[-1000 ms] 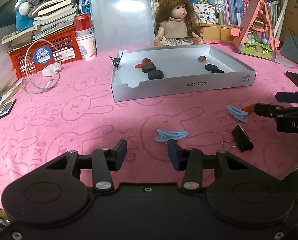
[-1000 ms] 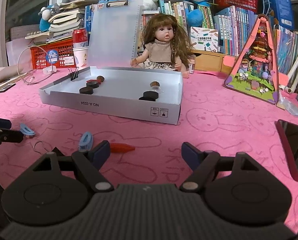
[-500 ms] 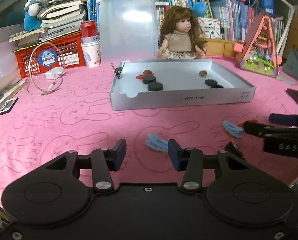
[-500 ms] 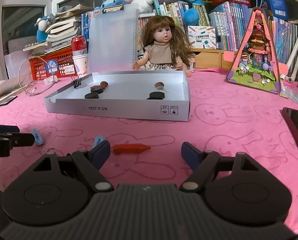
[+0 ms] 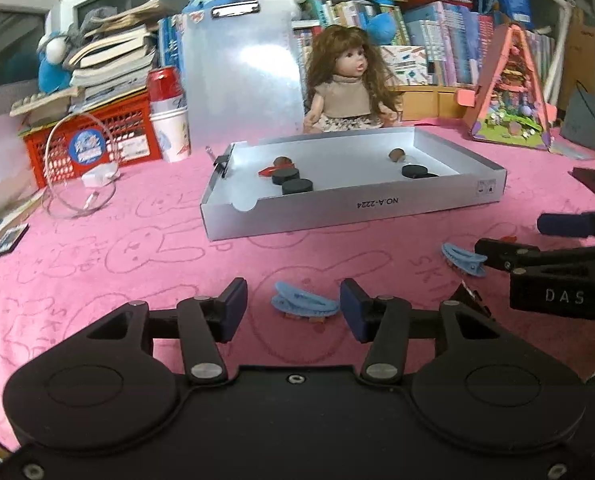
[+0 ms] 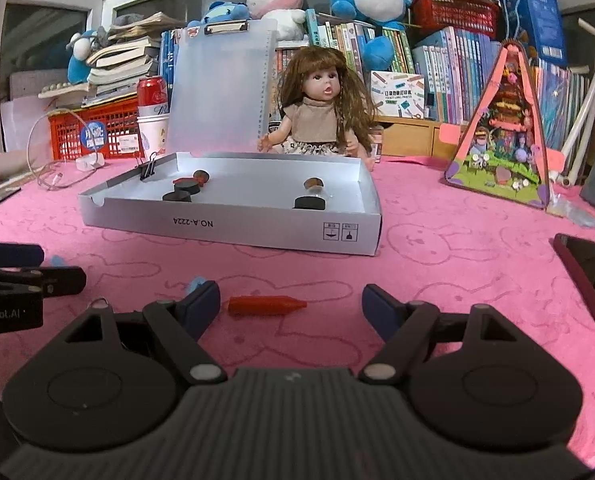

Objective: Organize rigid objects
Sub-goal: 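Grasp the blue clip with the left tool while the right tool grasps the orange carrot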

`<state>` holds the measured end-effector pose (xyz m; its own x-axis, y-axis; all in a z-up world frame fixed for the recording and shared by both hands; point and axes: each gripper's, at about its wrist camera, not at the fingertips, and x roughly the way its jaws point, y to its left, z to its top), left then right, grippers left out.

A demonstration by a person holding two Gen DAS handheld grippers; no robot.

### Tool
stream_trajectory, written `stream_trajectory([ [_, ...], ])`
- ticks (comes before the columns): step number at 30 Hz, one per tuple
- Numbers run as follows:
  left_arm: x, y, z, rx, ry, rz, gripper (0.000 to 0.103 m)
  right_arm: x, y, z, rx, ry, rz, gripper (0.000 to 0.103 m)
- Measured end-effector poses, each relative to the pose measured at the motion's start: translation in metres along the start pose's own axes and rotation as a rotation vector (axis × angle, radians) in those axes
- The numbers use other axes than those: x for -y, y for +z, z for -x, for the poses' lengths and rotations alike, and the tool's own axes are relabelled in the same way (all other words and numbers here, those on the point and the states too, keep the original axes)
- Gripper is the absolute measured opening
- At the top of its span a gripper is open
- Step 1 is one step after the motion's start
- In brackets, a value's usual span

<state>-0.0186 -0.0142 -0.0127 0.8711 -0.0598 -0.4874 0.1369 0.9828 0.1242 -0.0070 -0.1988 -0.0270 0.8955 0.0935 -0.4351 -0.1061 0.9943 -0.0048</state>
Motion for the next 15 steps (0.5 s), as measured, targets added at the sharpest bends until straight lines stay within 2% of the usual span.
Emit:
stream_trajectory([
  [4, 0.0008, -0.0032, -0.0028, 0.010, -0.013, -0.046, 0.049, -0.0007, -0.0004, -0.0020, -0.006, 0.001, 0.004, 0.086],
  [15, -0.0029, -0.0068, -0.0048, 0.026, -0.017, -0.026, 0.050, -0.0009, -0.0031, -0.0059, -0.020, 0.002, 0.001, 0.086],
])
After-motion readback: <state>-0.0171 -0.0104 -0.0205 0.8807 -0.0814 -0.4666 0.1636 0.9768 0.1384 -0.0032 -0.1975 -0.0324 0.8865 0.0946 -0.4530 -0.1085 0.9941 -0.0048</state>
